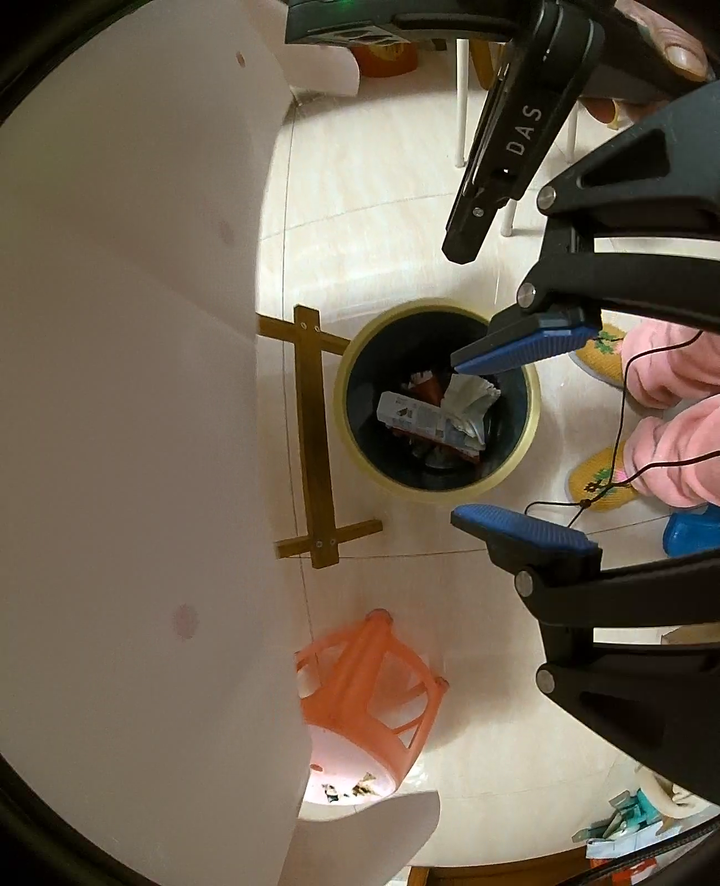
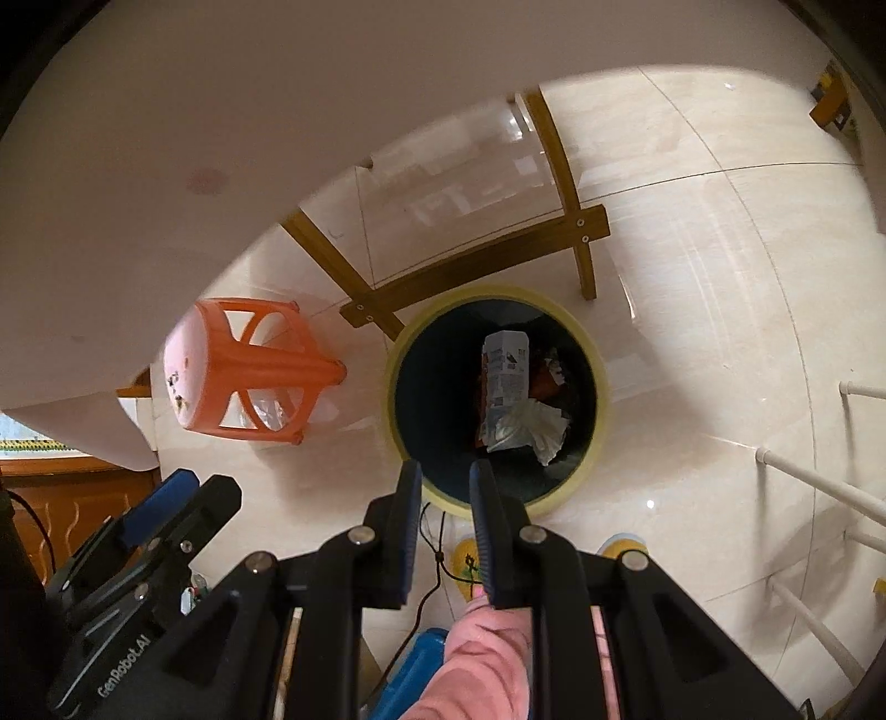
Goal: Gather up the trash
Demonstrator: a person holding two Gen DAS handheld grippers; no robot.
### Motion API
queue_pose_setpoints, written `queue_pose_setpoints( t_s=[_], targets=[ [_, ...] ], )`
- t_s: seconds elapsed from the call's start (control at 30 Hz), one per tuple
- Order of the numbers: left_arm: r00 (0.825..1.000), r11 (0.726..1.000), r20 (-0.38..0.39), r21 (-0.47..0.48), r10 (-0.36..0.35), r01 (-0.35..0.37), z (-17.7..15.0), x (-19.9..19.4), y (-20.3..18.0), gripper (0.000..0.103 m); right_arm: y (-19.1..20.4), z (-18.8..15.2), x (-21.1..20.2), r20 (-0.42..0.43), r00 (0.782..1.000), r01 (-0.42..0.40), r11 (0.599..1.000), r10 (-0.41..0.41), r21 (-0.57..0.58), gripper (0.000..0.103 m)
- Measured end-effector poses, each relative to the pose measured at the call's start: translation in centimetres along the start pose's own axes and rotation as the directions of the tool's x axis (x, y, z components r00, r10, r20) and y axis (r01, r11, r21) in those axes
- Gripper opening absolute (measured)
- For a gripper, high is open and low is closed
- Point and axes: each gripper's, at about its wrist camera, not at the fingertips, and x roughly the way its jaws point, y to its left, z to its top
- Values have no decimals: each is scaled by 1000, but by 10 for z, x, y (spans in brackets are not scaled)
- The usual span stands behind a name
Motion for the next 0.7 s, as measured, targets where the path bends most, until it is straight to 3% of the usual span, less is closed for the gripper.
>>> queue_pose_setpoints(
  t_s=[0.27,0.4,0.7],
  targets=[
    [997,999,48,12,-52,52,14,-91,0,48,35,-6,-75,53,998,-30,999,31,-11,19],
    [993,996,76,29,-87,85,23,-141,2,55,56,-11,-117,89,995,-44,999,45,-23,23],
    [972,985,165,74,-164,154,51,-245,16,60,114,-14,-211,176,980,-77,994,89,-76,23]
  ],
)
